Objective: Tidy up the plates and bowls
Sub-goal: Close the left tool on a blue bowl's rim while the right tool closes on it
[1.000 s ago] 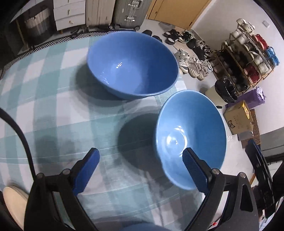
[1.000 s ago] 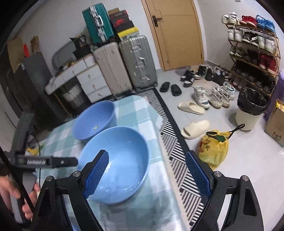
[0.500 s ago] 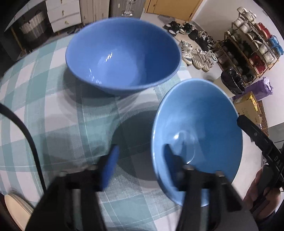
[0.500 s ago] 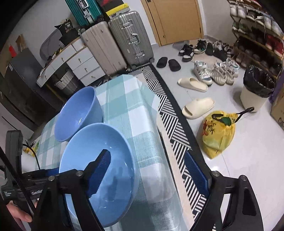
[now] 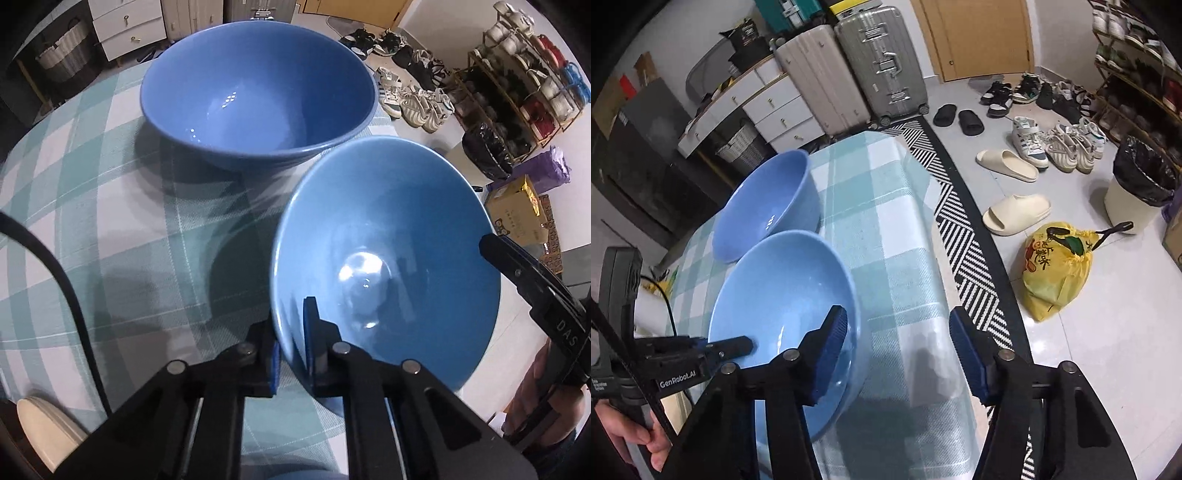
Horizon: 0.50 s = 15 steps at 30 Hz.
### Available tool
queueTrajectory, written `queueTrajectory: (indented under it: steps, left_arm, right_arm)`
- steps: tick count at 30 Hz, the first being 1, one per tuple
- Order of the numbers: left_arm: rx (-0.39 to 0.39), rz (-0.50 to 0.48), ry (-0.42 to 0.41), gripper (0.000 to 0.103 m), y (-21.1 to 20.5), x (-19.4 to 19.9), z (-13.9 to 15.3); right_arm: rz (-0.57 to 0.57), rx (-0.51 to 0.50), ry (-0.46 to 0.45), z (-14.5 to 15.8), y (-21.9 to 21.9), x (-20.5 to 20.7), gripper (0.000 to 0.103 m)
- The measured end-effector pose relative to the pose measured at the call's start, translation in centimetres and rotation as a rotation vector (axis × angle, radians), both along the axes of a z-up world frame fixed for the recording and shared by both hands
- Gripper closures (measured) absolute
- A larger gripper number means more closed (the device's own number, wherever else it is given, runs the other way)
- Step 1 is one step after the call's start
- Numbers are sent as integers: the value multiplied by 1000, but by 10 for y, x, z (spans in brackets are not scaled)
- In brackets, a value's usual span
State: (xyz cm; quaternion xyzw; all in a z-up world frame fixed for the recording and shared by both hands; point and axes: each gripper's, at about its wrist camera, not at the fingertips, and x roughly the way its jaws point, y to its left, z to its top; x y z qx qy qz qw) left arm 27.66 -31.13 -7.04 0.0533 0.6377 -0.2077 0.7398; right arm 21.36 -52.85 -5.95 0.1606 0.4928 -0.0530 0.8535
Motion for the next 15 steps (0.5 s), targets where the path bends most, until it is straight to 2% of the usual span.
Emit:
queueTrajectory:
  steps: [7,15]
  left_arm:
    - [58,3,4,95,17,-7,0]
    - [120,-12,-4,95,48,-20,4]
  right_arm:
    - [68,-69,3,13,28,-7,44]
    - [103,-50,22,16,58,-13,44]
